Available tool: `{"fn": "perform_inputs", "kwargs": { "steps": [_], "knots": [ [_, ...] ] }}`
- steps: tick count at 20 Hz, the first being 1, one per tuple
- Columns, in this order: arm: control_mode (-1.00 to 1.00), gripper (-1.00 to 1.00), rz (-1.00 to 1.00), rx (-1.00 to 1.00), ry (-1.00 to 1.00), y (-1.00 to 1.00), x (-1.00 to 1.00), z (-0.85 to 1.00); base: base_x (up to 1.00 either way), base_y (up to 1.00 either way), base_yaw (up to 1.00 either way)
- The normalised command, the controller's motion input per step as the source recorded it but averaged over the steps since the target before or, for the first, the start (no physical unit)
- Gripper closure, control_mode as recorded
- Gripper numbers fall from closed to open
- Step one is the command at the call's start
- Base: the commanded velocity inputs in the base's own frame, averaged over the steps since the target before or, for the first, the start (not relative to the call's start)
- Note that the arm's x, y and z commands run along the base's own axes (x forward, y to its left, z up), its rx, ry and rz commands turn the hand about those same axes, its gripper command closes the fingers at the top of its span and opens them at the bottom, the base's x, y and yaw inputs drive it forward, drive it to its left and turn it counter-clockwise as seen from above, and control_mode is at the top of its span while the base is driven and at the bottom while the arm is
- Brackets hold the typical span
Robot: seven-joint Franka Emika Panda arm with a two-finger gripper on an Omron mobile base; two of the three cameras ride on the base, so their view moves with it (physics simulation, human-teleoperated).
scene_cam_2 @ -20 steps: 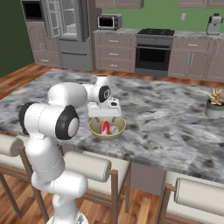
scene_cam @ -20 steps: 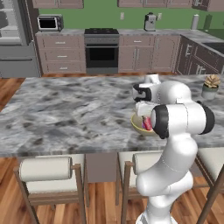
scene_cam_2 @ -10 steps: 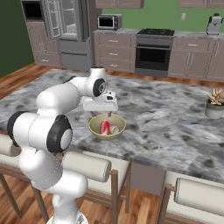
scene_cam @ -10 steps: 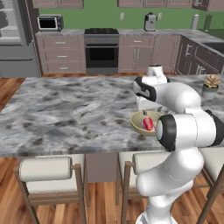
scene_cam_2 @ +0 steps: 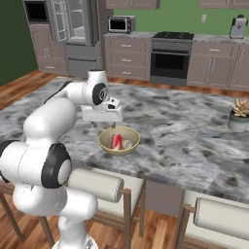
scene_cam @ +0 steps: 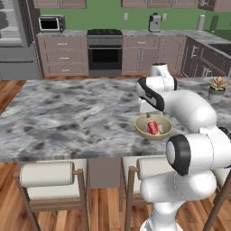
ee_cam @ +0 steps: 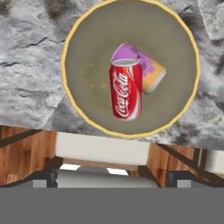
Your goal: Open the fridge, grab two sodas, and place both sodas inside the bowl with ice on the dining counter.
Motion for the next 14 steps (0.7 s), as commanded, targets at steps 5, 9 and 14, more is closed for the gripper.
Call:
{"fn": "perform_inputs", "kwargs": {
  "steps": [5,9,14],
  "knots": [
    [-1.0,-1.0,-0.06,-0.05,-0.02,-0.01,-0.46,0.1,0.0,0.0,0.0],
    [-1.0,-1.0,-0.05,-0.06,-0.02,-0.01,-0.45,0.12,0.0,0.0,0.0],
    [-1.0,-1.0,-0.04,-0.06,-0.02,-0.01,-0.45,0.11,0.0,0.0,0.0]
  ]
}}
